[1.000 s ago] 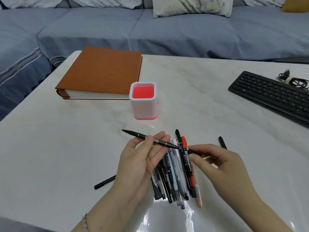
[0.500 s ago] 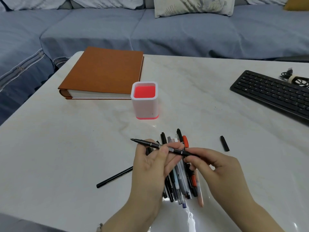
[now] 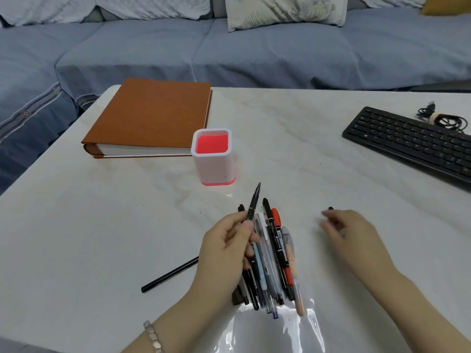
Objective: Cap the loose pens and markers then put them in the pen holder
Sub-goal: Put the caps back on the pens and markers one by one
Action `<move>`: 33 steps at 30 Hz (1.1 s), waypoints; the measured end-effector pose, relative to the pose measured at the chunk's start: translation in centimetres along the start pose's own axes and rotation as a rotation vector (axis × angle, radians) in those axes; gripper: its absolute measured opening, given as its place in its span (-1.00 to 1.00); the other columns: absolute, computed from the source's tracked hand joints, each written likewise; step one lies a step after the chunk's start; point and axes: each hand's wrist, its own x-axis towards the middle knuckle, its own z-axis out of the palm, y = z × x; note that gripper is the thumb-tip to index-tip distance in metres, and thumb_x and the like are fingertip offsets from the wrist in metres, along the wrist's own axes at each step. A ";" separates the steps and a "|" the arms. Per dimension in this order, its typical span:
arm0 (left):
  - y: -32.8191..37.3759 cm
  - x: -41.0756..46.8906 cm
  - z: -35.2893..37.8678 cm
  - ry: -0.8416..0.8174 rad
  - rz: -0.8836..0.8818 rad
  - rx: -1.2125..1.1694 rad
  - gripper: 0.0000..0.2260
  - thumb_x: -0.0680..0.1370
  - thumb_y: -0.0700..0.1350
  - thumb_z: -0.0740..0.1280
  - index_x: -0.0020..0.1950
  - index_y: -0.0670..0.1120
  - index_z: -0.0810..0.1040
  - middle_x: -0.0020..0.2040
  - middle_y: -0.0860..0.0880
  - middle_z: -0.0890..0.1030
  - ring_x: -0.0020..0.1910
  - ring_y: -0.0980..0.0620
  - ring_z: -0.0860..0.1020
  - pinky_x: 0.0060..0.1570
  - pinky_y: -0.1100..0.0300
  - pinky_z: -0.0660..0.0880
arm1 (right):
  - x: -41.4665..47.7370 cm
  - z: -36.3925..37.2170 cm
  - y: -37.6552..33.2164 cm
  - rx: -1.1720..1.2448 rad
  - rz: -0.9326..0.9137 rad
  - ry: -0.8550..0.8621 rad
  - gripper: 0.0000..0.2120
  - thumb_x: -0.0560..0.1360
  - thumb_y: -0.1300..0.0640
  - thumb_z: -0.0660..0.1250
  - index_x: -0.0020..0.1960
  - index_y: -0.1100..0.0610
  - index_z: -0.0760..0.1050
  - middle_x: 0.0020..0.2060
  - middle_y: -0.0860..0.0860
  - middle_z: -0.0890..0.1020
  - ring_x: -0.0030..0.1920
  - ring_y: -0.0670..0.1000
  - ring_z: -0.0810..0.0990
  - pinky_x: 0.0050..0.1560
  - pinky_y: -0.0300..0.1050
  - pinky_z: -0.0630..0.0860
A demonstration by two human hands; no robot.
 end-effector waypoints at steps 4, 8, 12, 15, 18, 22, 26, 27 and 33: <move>-0.4 0.1 -1.0 0.008 0.005 0.132 -0.81 0.52 -0.23 0.27 -0.12 0.04 0.60 -0.40 0.06 0.56 -0.54 0.22 0.38 -0.46 0.45 0.34 | 2.1 0.2 2.4 -0.130 0.205 -0.024 -0.60 0.50 0.03 0.26 0.29 0.17 0.38 0.15 0.15 0.49 0.12 0.17 0.50 0.02 0.00 0.42; -0.6 0.0 -1.6 -0.013 0.020 0.238 -0.73 0.49 -0.24 0.32 -0.21 0.15 0.57 -0.45 0.12 0.60 -0.51 0.31 0.44 -0.39 0.50 0.36 | 2.6 0.5 2.0 -0.198 0.147 -0.092 -0.73 0.51 0.11 0.27 0.15 0.20 0.49 0.01 0.14 0.54 0.02 0.15 0.50 -0.12 -0.10 0.36; -0.7 -0.5 -1.7 -0.056 0.005 0.280 -0.72 0.47 -0.22 0.34 -0.25 0.18 0.58 -0.43 0.21 0.61 -0.48 0.32 0.46 -0.37 0.50 0.38 | 1.4 0.6 -0.3 0.249 0.124 -0.133 -0.81 0.48 0.21 0.31 0.08 0.20 0.54 -0.21 0.08 0.57 -0.24 0.02 0.54 -0.24 -0.24 0.41; -0.6 -0.7 -1.6 -0.062 0.010 0.300 -0.71 0.46 -0.23 0.35 -0.26 0.19 0.58 -0.44 0.23 0.60 -0.48 0.32 0.46 -0.37 0.53 0.35 | -0.5 0.1 -3.0 0.740 0.139 -0.113 -0.72 0.49 0.31 0.26 0.17 0.07 0.43 -0.19 0.10 0.58 -0.37 -0.17 0.62 -0.26 -0.41 0.53; -0.6 -1.0 -1.7 -0.077 -0.003 0.294 -0.71 0.46 -0.22 0.36 -0.27 0.21 0.58 -0.43 0.22 0.61 -0.47 0.32 0.46 -0.36 0.52 0.36 | -2.0 -0.3 -5.0 1.093 0.149 -0.056 -0.69 0.51 0.33 0.21 0.17 0.03 0.43 -0.18 0.12 0.59 -0.23 -0.10 0.69 -0.18 -0.38 0.58; -0.8 -1.3 -1.8 -0.096 -0.009 0.275 -0.74 0.45 -0.21 0.37 -0.25 0.18 0.60 -0.44 0.18 0.60 -0.50 0.31 0.43 -0.40 0.49 0.35 | -3.1 -0.6 -6.5 1.345 0.186 0.016 -0.81 0.50 0.31 0.21 0.00 0.07 0.47 -0.22 0.08 0.67 -0.10 0.03 0.70 -0.05 -0.20 0.62; -0.7 -1.6 -1.9 -0.105 -0.020 0.238 -0.74 0.45 -0.22 0.37 -0.26 0.17 0.62 -0.44 0.14 0.59 -0.50 0.27 0.42 -0.43 0.46 0.37 | -3.5 -0.5 -7.2 1.361 0.182 0.033 -0.86 0.51 0.28 0.20 -0.02 0.06 0.41 -0.19 0.04 0.73 -0.09 0.01 0.70 -0.09 -0.27 0.61; -0.6 -1.7 -1.9 -0.108 -0.019 0.239 -0.73 0.45 -0.22 0.37 -0.27 0.18 0.63 -0.44 0.14 0.59 -0.50 0.27 0.42 -0.44 0.45 0.37 | -3.6 -0.5 -7.4 1.360 0.180 0.028 -0.85 0.50 0.29 0.20 -0.03 0.06 0.41 -0.19 0.04 0.73 -0.09 0.00 0.70 -0.10 -0.28 0.60; -0.2 -2.0 -1.9 -0.134 0.002 0.269 -0.65 0.45 -0.19 0.38 -0.25 0.32 0.62 -0.36 0.12 0.63 -0.37 0.21 0.53 -0.34 0.41 0.44 | -4.2 0.0 -8.0 1.373 0.198 -0.023 -0.86 0.50 0.31 0.20 -0.02 0.10 0.39 -0.18 0.05 0.72 -0.09 0.00 0.69 -0.15 -0.32 0.59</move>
